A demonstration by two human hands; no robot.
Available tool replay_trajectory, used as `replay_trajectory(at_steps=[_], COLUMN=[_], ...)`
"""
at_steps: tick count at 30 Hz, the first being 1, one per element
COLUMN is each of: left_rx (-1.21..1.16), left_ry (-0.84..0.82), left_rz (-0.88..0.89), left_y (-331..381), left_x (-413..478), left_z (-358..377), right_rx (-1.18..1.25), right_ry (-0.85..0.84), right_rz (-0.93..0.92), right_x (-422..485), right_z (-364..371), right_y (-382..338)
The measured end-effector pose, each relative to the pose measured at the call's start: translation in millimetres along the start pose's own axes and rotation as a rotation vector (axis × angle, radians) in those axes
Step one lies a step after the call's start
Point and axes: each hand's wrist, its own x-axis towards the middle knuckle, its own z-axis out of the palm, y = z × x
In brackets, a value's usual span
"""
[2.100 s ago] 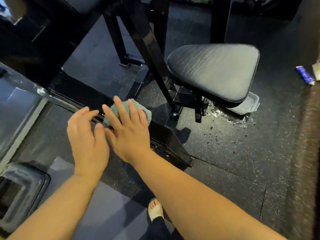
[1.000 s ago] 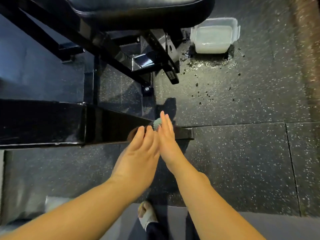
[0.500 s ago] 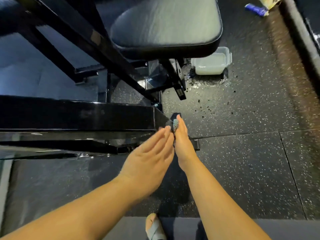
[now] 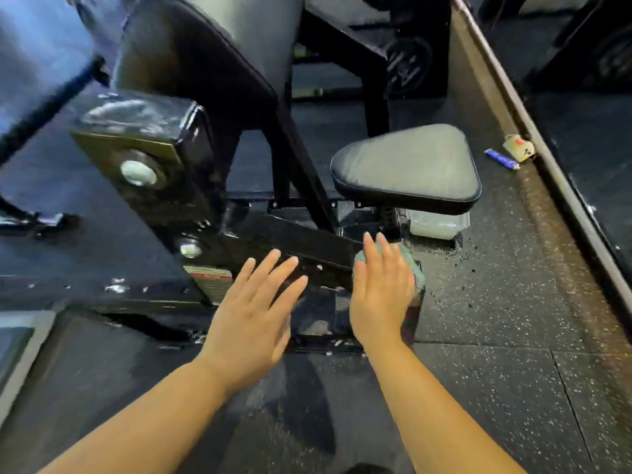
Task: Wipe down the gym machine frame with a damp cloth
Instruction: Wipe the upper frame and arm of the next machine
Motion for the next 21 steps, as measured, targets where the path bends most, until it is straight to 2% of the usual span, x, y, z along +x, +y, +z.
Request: replay_trajectory(at_steps=[4,7,10,14,17,21], left_rx=[-0.166,-0.324,-0.395,-0.446,-0.534,-0.741], left_ry=[0.094,0.216,0.266,0.292,0.400,0.525], left_rz=[-0.182,-0.363,-0.530,-0.673,-0.772,-1.043], left_y=[-17,-25,-30,-37,-42,-42], left_x=[-19,-27,-35,-35,-24,-13], left_z=[-34,-49,-58,-69,-79,-90], right_rx=[-0.036,0.074,-0.003,-0.219,-0.226,-0.092], right_ry=[-0.048,-0.216,-0.308,-0.316,-0.330,-0.364], right_rz=[-0.202,-0.305,-0.471,-0.385,-0.371,-0.521], right_x=[1,8,15,18,24,22], right_z=[3,1,-7,-23,-18,-8], right_y=[-75,-136,-125,-69,-102,-151])
